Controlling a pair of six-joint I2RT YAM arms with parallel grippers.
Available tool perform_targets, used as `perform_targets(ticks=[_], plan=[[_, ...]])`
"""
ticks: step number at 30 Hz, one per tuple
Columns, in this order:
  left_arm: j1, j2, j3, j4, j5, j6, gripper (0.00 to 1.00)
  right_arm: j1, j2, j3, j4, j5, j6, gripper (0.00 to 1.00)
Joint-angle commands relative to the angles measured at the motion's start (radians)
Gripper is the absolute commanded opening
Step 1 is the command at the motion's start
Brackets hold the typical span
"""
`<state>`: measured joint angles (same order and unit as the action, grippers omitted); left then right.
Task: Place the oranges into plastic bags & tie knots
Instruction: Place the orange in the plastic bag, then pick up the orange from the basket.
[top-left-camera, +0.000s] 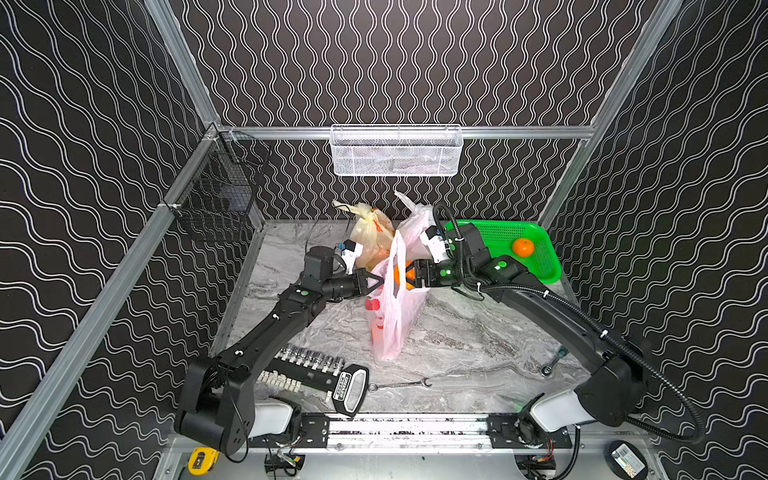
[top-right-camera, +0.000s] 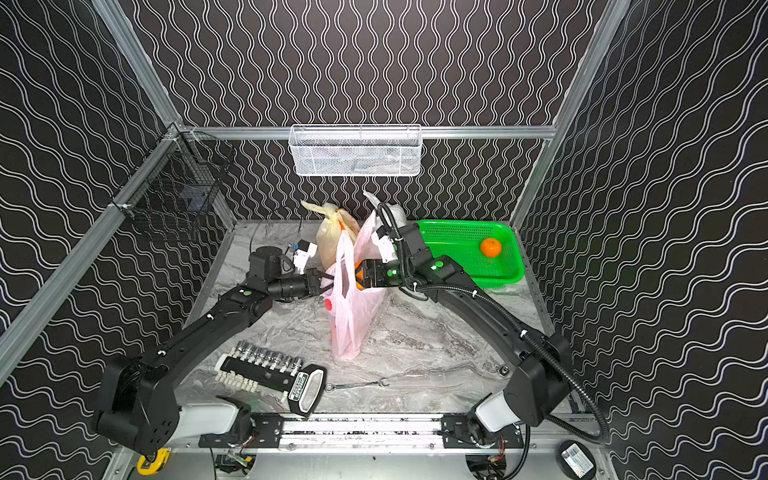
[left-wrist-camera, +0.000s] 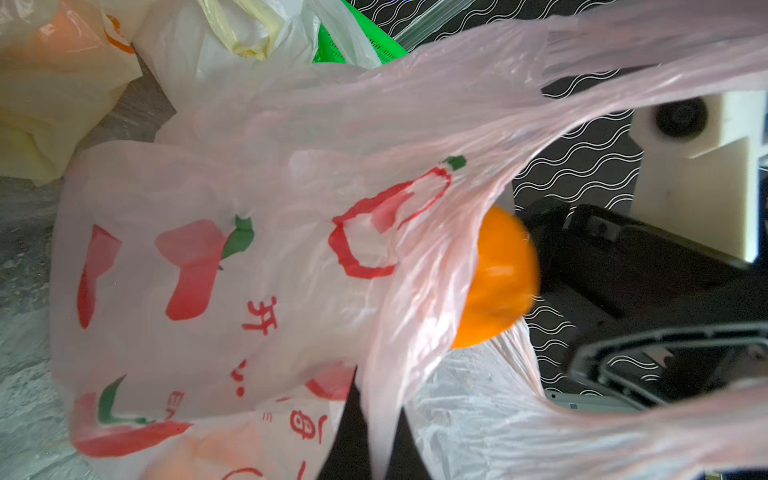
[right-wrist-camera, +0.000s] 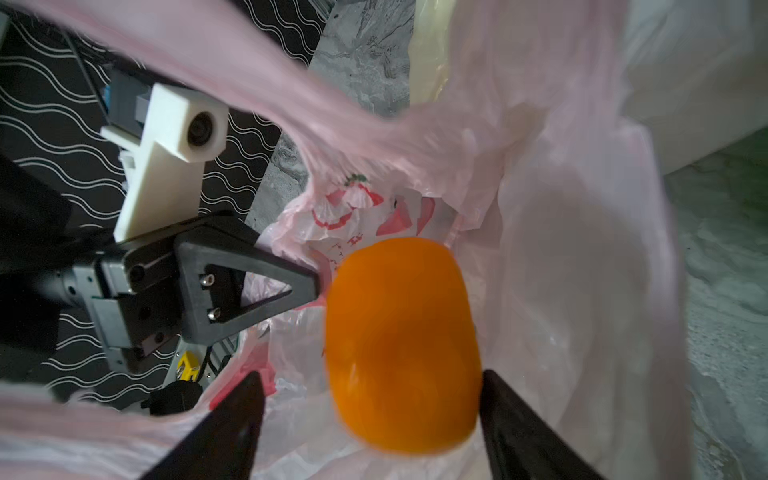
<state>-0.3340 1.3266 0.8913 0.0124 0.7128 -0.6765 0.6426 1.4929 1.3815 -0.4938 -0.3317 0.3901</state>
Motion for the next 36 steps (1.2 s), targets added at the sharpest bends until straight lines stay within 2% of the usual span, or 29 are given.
perform_targets(ticks=[1,4,6,8,11,13,16,20,26,31,36], plan=[[0.001,-0.010,0.004,-0.010,-0.021,0.025,0.00,0.010,-0.049,-0.011,0.046,0.011,-0.039,0.88],[0.002,-0.019,0.017,-0.056,-0.056,0.055,0.00,0.012,-0.143,-0.056,0.049,0.073,-0.071,0.85],[0.002,-0.023,0.032,-0.111,-0.102,0.089,0.00,0.009,-0.233,-0.132,0.097,0.211,-0.059,0.81],[-0.003,-0.030,0.060,-0.195,-0.171,0.148,0.00,-0.004,-0.320,-0.202,0.109,0.405,-0.022,0.81],[-0.029,-0.040,0.096,-0.314,-0.295,0.228,0.00,-0.056,-0.409,-0.277,0.098,0.562,0.020,0.81],[-0.042,-0.048,0.093,-0.328,-0.316,0.239,0.00,-0.112,-0.449,-0.318,0.102,0.608,0.039,0.82],[-0.075,-0.052,0.104,-0.371,-0.376,0.269,0.00,-0.252,-0.454,-0.337,0.091,0.607,0.058,0.86],[-0.126,-0.047,0.130,-0.417,-0.461,0.308,0.00,-0.422,-0.308,-0.269,0.031,0.616,0.037,0.90],[-0.179,-0.034,0.151,-0.440,-0.504,0.331,0.00,-0.637,0.023,-0.082,-0.018,0.518,0.022,0.92],[-0.211,-0.015,0.161,-0.457,-0.548,0.338,0.00,-0.748,0.285,0.126,-0.071,0.481,0.075,0.92],[-0.217,-0.021,0.157,-0.460,-0.556,0.329,0.00,-0.805,0.507,0.314,-0.086,0.449,0.075,0.92]])
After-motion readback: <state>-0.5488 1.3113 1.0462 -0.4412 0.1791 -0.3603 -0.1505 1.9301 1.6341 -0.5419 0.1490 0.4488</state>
